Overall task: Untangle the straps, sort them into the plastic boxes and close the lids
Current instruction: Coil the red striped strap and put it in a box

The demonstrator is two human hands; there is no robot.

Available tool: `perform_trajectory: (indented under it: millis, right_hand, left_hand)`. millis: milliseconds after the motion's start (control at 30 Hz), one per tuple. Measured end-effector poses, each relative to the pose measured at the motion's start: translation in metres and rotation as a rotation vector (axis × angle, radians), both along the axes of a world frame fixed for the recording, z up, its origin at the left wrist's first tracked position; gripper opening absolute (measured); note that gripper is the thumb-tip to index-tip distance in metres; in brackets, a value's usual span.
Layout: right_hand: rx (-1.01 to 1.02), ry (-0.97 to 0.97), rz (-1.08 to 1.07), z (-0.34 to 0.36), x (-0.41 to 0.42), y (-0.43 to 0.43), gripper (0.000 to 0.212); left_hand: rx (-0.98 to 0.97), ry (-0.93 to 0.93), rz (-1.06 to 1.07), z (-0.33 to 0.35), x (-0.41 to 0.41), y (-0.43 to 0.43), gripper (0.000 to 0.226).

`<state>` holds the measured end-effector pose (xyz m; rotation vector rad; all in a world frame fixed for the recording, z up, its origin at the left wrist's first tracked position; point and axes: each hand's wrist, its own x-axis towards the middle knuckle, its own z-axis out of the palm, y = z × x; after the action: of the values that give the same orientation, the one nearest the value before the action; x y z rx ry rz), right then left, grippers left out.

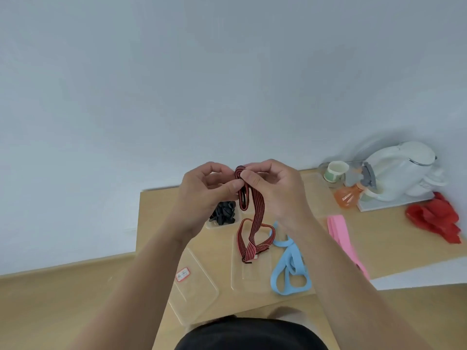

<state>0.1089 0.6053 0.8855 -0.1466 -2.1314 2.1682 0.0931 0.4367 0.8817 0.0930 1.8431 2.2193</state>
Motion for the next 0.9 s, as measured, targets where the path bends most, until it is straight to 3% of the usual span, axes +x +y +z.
perform_trajectory:
  millis: [133, 267, 500, 667, 767, 900]
  right_hand:
    - [-0.028, -0.029, -0.030, -0.006, 0.006, -0.015, 0.014]
    - [-0.047, -0.072, -0.002, -0.007, 0.017, -0.016, 0.028]
    - [0.089, -0.007, 0.020, -0.014, 0.016, -0.007, 0.034]
    - [0.033, -0.006, 0.068, -0.011, 0.017, -0.011, 0.026]
    - [0.012, -0.006, 0.071, -0.014, 0.021, -0.008, 0.035]
    - [0.019, 0.010, 0.051, -0.011, 0.019, -0.001, 0.029]
  left_hand:
    - [0.096, -0.046, 0.057, -0.004, -0.002, 0.000, 0.039]
    - [0.057, -0.039, 0.040, -0.010, -0.006, 0.004, 0.026]
    - [-0.010, -0.030, -0.009, -0.006, -0.008, 0.002, 0.020]
    - [0.072, -0.048, 0.077, -0.003, -0.004, -0.002, 0.018]
    - [0.151, -0.057, 0.108, -0.002, 0.002, -0.003, 0.018]
    - [0.121, -0.029, 0.066, 0.000, 0.007, -0.012, 0.009]
